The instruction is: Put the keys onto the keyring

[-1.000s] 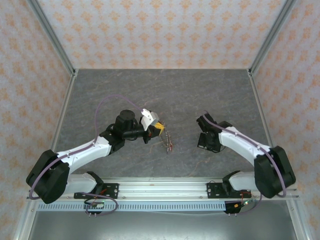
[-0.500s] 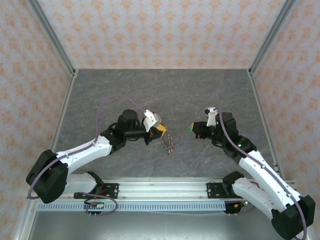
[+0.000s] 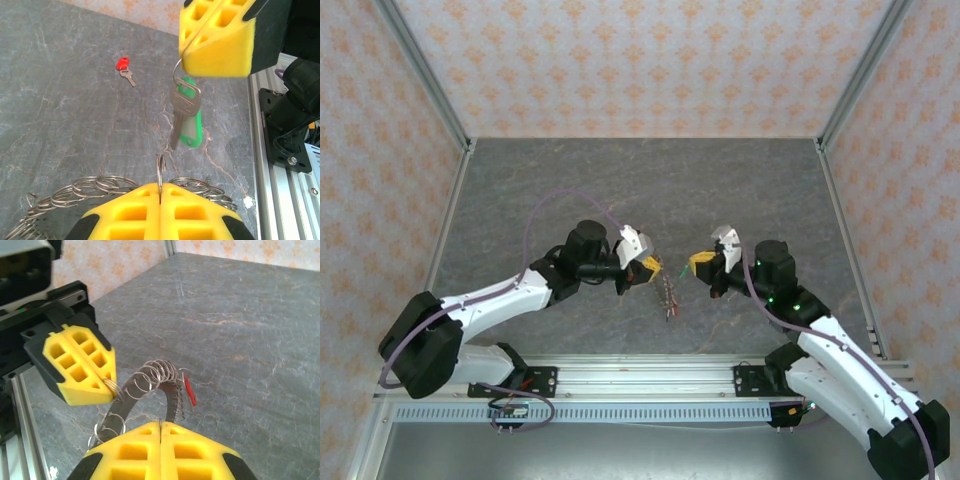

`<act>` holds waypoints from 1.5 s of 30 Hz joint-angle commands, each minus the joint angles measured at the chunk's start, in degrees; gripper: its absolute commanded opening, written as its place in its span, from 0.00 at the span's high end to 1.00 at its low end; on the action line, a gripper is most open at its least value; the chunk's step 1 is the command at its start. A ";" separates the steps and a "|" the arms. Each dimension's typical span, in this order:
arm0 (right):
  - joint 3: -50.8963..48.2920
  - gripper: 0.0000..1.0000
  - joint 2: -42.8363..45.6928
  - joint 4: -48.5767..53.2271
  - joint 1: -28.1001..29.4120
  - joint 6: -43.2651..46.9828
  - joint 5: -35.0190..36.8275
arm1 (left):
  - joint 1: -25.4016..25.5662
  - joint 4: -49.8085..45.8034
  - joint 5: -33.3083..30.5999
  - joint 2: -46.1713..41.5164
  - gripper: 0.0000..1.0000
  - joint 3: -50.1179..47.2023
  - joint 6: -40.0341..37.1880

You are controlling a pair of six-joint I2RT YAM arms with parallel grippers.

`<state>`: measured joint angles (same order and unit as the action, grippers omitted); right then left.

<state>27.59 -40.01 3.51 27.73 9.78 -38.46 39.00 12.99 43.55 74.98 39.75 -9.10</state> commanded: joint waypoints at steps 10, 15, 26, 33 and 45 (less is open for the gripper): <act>3.17 1.00 -4.07 -1.22 1.89 12.58 -6.77 | 0.46 1.44 2.60 2.92 1.00 4.26 -1.70; 2.90 1.00 -6.02 -5.04 2.07 11.40 -8.61 | 0.46 1.07 2.15 3.28 1.00 4.59 -2.05; 2.90 1.00 -9.19 -9.16 2.20 10.35 -10.94 | 0.46 0.01 2.15 4.23 1.00 5.89 -2.67; 2.81 1.00 -10.13 -10.28 2.33 10.61 -9.88 | 0.42 -0.18 2.15 4.22 1.00 6.12 -2.65; 3.34 1.00 -12.51 -11.72 2.76 11.59 -10.32 | 0.54 0.28 2.24 4.91 1.00 6.29 -2.23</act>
<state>28.84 -52.56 -4.32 30.11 20.67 -47.62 39.03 11.70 44.60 79.79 43.83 -10.57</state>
